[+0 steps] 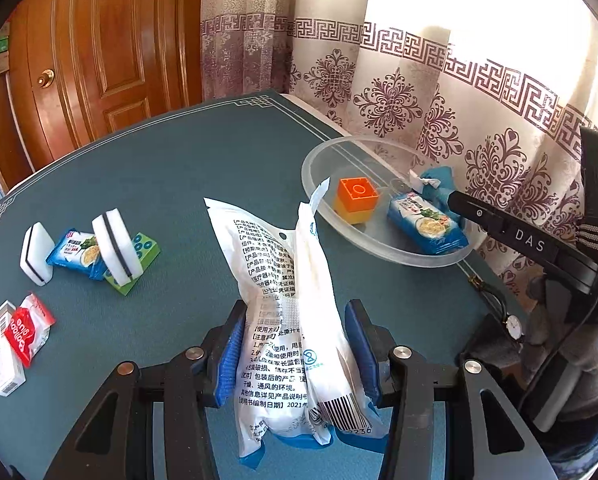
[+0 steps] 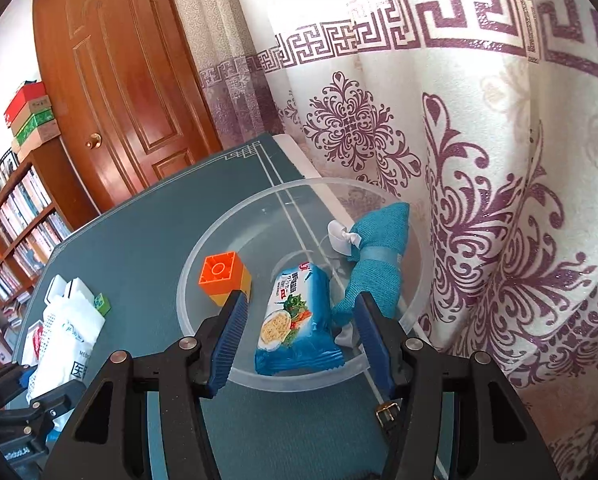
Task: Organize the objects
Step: 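Carry the white bag into the bowl and open the left gripper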
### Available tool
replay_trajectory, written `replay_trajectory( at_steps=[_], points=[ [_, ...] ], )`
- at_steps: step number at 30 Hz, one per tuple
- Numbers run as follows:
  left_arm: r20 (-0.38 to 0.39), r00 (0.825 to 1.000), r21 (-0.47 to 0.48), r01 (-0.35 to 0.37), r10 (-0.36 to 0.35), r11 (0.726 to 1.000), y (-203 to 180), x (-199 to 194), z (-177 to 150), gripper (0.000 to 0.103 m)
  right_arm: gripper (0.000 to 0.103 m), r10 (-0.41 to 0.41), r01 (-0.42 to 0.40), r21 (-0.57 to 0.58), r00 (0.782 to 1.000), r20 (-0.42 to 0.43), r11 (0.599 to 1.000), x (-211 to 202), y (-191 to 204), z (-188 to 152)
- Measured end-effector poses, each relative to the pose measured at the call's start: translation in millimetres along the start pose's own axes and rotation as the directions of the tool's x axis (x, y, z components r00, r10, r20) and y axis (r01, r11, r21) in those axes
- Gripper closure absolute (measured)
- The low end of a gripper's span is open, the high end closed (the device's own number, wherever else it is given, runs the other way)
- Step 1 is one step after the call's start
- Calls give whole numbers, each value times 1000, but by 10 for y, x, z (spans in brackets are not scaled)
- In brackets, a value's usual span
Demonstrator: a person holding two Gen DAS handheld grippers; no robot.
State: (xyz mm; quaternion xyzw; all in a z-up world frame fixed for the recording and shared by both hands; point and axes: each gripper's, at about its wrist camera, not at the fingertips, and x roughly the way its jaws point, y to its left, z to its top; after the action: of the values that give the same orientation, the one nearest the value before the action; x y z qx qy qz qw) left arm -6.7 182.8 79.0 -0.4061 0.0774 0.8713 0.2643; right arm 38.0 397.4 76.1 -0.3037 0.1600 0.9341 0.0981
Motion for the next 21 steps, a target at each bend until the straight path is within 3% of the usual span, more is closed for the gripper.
replay_trajectory(
  at_steps=[9,21],
  points=[
    [-5,994,38,110,-110,993,-336,222,342,52,46,21,-22,31,999,29,999,-134,-73,33],
    [-82,987,35,139,-135,990,-505,810,656,52,46,23,-24,73,1000,15,997,-90,-178,43]
  ],
)
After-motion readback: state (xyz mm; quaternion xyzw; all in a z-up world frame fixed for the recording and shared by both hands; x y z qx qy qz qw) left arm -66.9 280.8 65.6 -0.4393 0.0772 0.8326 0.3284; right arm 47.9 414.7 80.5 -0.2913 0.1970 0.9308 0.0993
